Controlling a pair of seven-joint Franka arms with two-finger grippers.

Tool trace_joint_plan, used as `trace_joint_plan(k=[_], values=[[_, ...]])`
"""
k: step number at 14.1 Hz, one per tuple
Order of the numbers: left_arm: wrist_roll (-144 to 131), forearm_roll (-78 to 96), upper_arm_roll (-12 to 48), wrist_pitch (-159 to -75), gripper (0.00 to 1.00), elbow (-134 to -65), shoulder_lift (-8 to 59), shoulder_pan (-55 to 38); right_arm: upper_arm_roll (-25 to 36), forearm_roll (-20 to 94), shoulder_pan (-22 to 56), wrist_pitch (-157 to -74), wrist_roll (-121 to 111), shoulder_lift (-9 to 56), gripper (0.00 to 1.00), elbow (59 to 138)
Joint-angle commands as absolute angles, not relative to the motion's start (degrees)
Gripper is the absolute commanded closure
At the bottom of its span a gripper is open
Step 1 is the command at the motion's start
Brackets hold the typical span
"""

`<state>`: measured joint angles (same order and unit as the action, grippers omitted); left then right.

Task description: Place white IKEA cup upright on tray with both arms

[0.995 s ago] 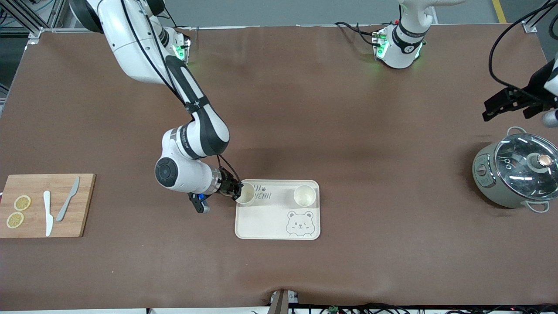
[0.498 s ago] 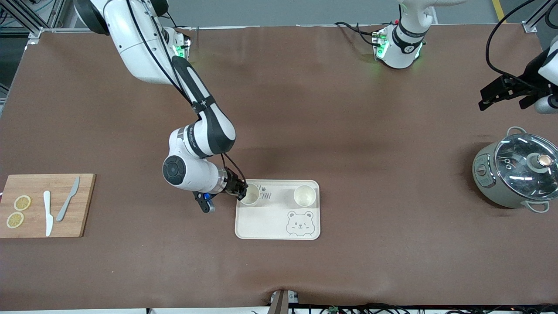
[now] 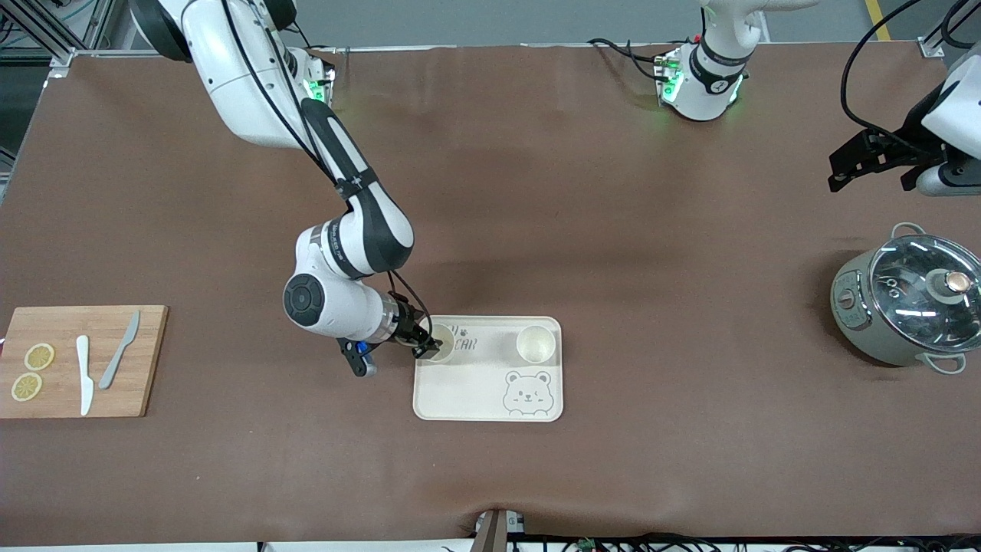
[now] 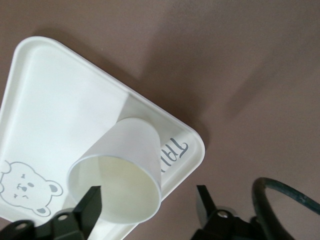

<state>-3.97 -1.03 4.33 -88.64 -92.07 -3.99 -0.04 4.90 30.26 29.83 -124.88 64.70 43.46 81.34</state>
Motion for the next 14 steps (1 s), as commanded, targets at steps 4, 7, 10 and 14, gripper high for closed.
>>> trace_joint_plan(k=[4, 7, 10, 14], values=[[-4.2, -1.8, 4.8, -88.2, 0.0, -92.5, -5.3, 0.4, 6.9, 25.6, 29.0, -115.9, 65.6, 39.6, 0.0, 76.3], [-4.7, -1.5, 5.4, -88.2, 0.0, -92.4, -4.5, -0.1, 9.5, 24.2, 27.6, -112.0, 64.1, 35.8, 0.0, 76.3], [-6.7, -2.3, 5.7, -88.2, 0.0, -92.4, -4.5, 0.1, 9.8, 21.3, 25.0, -104.5, 59.8, 31.9, 0.0, 76.3], [-8.3, -2.3, 5.8, -87.6, 0.0, -92.3, -4.7, 0.2, 10.2, 14.7, 21.6, -93.0, 48.6, 24.1, 0.0, 76.7]])
